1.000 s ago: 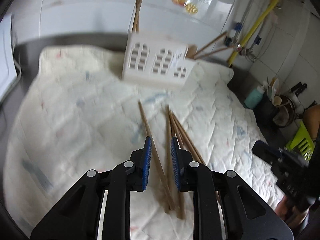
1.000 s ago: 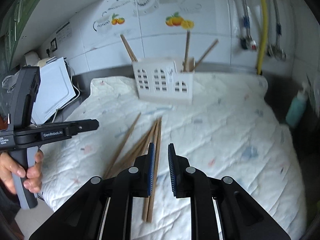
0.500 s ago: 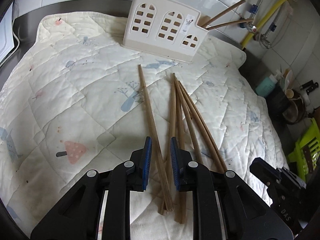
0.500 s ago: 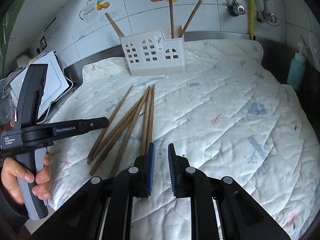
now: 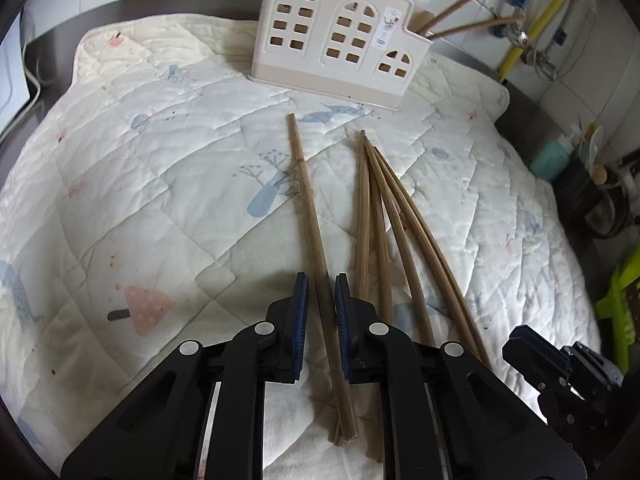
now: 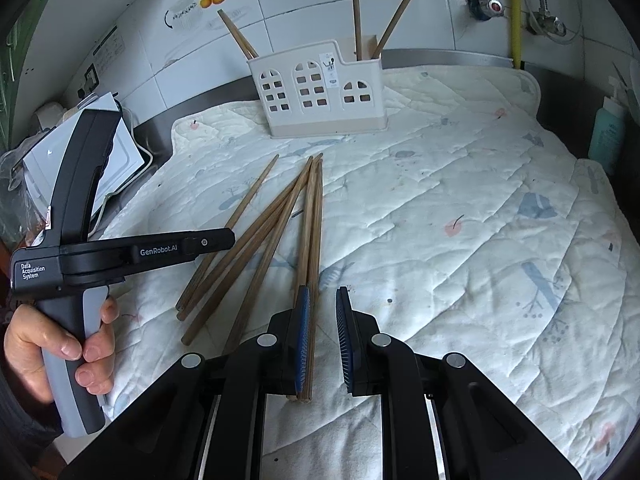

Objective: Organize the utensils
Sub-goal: 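Move both open tools back down to the remaining chopsticks, then close the left tool on a chopstick while the right tool grasps another chopstick, then lift the chopstick with the left tool toward the holder while the right tool lifts its own, then raise the left tool's chopstick over the white holder while the right tool carries its own there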

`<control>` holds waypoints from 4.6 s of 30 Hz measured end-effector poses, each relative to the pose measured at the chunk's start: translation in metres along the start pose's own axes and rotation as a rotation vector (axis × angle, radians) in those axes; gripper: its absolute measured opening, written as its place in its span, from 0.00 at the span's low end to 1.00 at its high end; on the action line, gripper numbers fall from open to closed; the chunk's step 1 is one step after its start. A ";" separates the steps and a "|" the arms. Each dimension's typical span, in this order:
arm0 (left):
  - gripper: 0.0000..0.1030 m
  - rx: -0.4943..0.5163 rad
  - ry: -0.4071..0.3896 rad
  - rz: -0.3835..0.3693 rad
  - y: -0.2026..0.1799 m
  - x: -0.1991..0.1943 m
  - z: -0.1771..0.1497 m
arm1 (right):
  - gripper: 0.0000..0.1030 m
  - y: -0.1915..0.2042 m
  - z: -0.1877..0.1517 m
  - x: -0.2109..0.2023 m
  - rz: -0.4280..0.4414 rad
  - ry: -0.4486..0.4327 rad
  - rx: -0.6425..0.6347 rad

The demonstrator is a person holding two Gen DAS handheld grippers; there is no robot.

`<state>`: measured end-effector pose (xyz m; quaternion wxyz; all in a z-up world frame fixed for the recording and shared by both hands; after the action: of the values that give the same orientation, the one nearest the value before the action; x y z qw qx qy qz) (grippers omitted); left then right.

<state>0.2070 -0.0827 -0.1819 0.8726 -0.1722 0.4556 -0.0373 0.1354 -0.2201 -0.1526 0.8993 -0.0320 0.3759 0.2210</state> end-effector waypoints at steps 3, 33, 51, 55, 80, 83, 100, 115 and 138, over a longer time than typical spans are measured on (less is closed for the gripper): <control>0.12 0.009 0.005 0.003 0.000 0.000 0.000 | 0.14 0.002 -0.002 0.002 0.012 0.007 0.008; 0.07 0.057 0.022 -0.023 0.005 -0.004 -0.005 | 0.06 0.007 -0.007 0.020 -0.046 0.067 -0.101; 0.07 0.141 -0.020 0.009 0.000 -0.006 -0.008 | 0.06 0.004 0.007 -0.010 -0.071 -0.019 -0.078; 0.09 0.129 -0.030 0.017 0.001 -0.006 -0.010 | 0.06 0.002 0.019 -0.023 -0.079 -0.053 -0.080; 0.06 0.166 -0.001 -0.043 0.002 -0.015 -0.006 | 0.06 0.003 0.076 -0.068 -0.077 -0.174 -0.123; 0.06 0.191 -0.009 -0.050 0.001 -0.027 0.000 | 0.06 0.002 0.083 -0.070 -0.081 -0.182 -0.128; 0.20 0.239 -0.009 -0.062 0.009 -0.036 -0.002 | 0.06 0.014 0.110 -0.073 -0.075 -0.215 -0.176; 0.05 0.253 -0.017 -0.012 0.020 -0.028 -0.015 | 0.06 0.013 0.108 -0.076 -0.073 -0.220 -0.169; 0.05 0.273 -0.203 -0.147 -0.015 -0.094 0.071 | 0.06 0.015 0.185 -0.099 -0.049 -0.289 -0.217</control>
<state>0.2116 -0.0570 -0.0661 0.9242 -0.0877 0.3423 -0.1449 0.1901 -0.2023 0.0493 0.9403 -0.1060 0.2159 0.2408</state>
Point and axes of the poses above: each gripper's, at about its wrist camera, not at the fingertips, and x roughly the way its jaws point, y to its left, z to its top, the point moved 10 cm from there along x, roughly the way its jaws point, and after that the axes turned 9 degrees about -x, right-handed, at the moved point
